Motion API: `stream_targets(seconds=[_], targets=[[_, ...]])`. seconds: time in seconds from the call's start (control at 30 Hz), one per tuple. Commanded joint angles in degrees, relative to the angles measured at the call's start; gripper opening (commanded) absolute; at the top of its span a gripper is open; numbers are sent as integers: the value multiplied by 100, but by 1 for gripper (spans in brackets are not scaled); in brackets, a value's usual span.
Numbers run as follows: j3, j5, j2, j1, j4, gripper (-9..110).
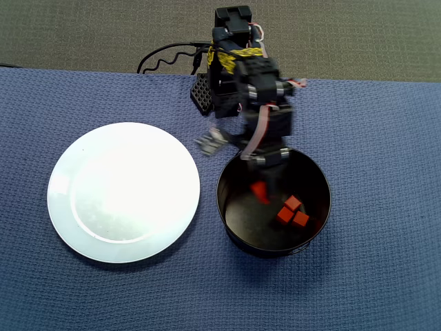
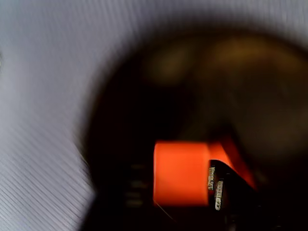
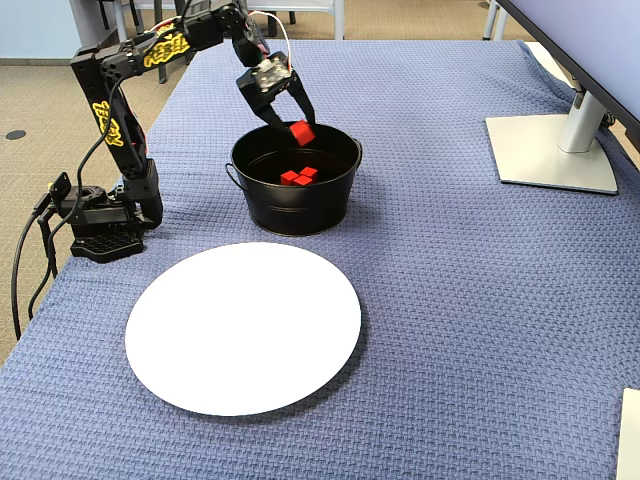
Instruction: Pick up the red cubes from the white plate and place them in the black recipient
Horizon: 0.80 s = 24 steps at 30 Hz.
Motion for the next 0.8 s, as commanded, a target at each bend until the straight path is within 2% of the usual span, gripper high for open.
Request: stream_targets(seconds=[0.0, 0.13, 0.23, 0.33, 0.5, 0.57, 0.77], targets=[[-44, -26, 580, 281, -237, 36], [-229, 211, 791, 1854, 149, 25], [1063, 369, 1644, 2944, -431, 19], [2672, 439, 2716, 3542, -1151, 17], [4192, 527, 4043, 3507, -853, 15], [4605, 650, 4403, 3472, -756, 10], [6372, 580, 5159, 2874, -1354, 5]])
